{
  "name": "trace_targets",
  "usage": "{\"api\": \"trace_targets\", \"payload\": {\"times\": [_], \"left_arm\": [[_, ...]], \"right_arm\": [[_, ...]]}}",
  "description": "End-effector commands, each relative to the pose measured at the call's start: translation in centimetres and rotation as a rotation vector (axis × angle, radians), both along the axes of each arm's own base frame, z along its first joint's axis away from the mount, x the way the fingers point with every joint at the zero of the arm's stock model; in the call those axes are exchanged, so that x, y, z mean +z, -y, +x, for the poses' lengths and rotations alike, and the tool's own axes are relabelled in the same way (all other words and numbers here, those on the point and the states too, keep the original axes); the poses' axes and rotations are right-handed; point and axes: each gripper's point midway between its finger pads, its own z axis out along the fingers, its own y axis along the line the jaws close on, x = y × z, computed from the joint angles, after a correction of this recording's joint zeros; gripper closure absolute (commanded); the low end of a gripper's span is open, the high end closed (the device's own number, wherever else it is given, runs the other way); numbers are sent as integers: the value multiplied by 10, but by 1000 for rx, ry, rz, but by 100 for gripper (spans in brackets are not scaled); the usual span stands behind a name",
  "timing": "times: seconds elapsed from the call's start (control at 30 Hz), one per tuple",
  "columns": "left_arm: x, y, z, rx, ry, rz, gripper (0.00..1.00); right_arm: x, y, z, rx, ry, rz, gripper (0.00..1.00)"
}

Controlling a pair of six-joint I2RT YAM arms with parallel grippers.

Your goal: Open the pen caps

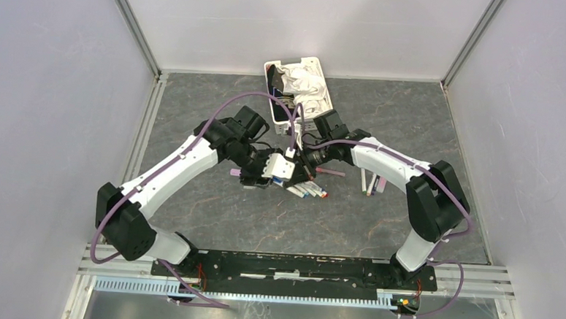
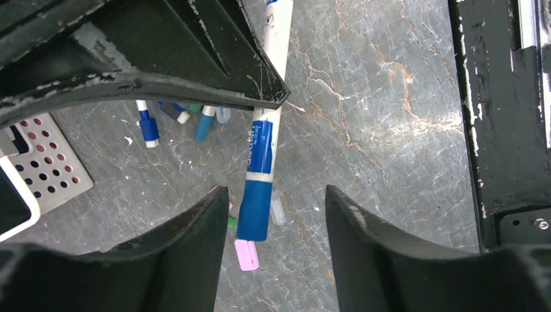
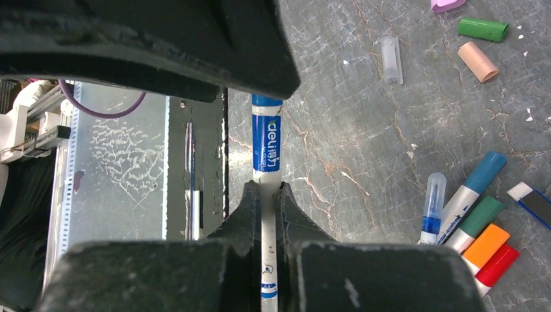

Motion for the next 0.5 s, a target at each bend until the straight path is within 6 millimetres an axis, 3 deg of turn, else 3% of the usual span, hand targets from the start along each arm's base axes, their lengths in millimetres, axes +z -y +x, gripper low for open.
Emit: {"api": "trace_targets", "payload": {"times": [0.0, 0.07, 0.3, 0.47], "left_arm": [[-10, -3, 4, -39, 38, 59, 46], [-14, -5, 8, -32, 53, 79, 53], [-24, -11, 4, -50, 76, 138, 59], [-18, -8, 7, -50, 103, 130, 85]], "right_arm": [[22, -11, 4, 21, 13, 59, 100], [24, -13, 5, 17, 14, 69, 100], [27, -15, 3, 17, 4, 90, 100], [24, -18, -1, 19, -13, 86, 98]]}}
